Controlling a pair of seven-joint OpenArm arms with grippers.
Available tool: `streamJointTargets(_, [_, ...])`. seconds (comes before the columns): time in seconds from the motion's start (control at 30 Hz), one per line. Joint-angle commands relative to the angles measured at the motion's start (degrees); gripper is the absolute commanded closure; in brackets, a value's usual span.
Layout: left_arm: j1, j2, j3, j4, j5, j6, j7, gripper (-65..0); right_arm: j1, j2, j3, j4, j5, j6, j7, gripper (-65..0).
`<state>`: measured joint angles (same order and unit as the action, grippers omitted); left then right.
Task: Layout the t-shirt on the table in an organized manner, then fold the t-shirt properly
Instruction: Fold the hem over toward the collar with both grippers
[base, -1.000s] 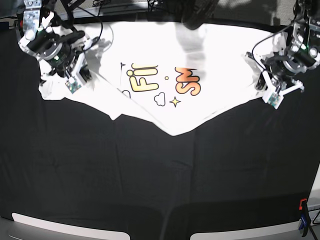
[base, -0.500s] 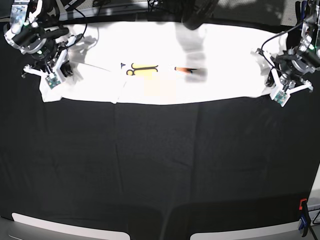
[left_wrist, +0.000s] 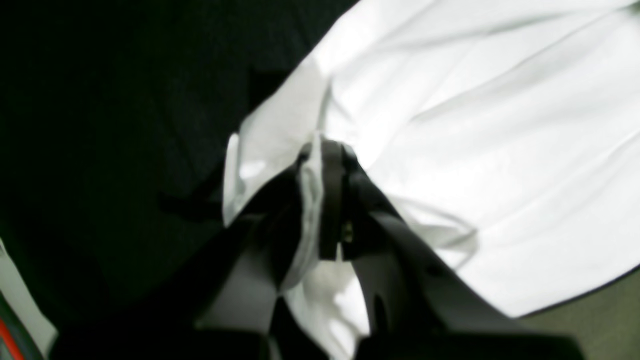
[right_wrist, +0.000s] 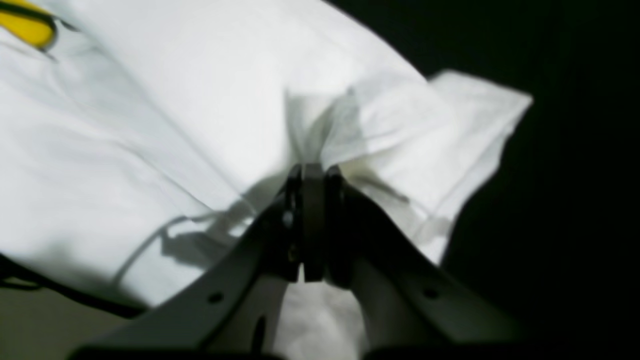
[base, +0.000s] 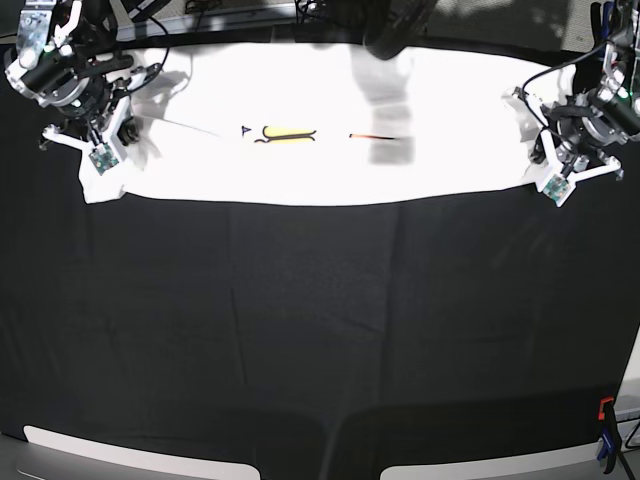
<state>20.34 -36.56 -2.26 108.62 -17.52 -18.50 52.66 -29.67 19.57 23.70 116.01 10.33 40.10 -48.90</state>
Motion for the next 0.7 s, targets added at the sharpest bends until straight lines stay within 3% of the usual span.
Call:
streamJointTargets(0.0, [-0.31,-0.96,-0.44,1.03,0.13,-0.15,-0.39,0.0,0.0,0.98,0.39,1.11,-0.04,-0.1,-0.5,0.0])
streamJointTargets(0.4, [-0.33,-0.98,-0.44,1.03,0.15,-0.15,-0.35,0.0,0.15,1.05,0.46,1.11,-2.8,-0.1,-1.7,0.0])
streamJointTargets(0.5, [-0.33,-0.98,-0.44,1.03,0.17,-0.15,-0.35,0.0,0.15,1.07,0.46,1.11,-5.38,-2.21,-1.73,0.0])
streamJointTargets(0.67, [-0.33,-0.98,-0.44,1.03,0.17,-0.15,-0.35,0.0,0.15,1.05,0.46,1.11,-5.7,-2.45,-1.73,0.0])
